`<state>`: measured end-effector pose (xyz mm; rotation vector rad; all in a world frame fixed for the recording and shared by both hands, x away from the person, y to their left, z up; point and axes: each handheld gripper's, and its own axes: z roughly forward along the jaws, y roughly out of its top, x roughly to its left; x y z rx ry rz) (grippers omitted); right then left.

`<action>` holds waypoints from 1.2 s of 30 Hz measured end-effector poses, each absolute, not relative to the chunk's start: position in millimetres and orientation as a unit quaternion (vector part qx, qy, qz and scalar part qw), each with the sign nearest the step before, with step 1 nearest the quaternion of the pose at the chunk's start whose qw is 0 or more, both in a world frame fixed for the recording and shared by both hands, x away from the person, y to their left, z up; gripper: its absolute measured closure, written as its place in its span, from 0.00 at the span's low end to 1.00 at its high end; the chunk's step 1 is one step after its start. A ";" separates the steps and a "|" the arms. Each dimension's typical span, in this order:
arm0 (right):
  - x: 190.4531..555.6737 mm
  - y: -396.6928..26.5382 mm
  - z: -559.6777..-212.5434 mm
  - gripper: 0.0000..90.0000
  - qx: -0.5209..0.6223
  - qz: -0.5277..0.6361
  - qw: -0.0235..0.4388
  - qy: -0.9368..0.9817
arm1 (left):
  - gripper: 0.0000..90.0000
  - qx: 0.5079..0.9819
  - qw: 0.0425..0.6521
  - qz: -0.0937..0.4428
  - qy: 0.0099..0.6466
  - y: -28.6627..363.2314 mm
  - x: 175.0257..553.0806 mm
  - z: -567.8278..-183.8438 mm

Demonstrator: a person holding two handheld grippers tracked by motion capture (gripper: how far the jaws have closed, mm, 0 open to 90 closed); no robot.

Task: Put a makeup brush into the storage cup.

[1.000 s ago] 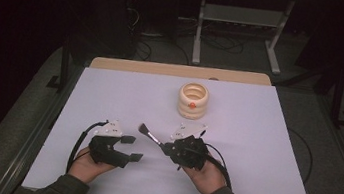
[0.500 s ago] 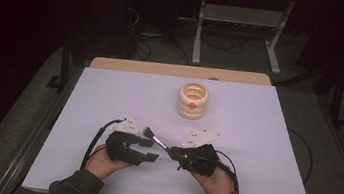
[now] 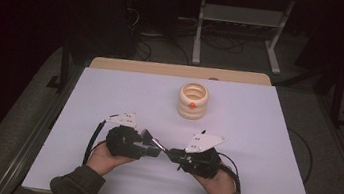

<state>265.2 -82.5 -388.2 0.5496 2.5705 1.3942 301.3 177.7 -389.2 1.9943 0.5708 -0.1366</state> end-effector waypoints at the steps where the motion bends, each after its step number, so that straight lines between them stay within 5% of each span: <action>1: 265.3 -81.4 -389.2 0.87 0.179 0.465 0.082 0.863 | 0.67 0.826 0.509 -0.059 0.235 177.6 302.1 -389.5; 10: 265.3 -76.6 -392.2 0.87 0.149 0.453 0.095 0.874 | 0.85 0.811 0.530 -0.102 0.224 174.4 301.9 -384.3; 22: 275.2 -67.6 -395.5 0.77 0.160 0.435 0.057 0.885 | 0.87 0.855 0.469 -0.048 0.215 159.9 295.4 -369.4; 36: 278.2 -56.6 -390.1 0.87 0.158 0.425 0.047 0.890 | 0.86 0.884 0.429 -0.016 0.184 149.6 291.7 -358.0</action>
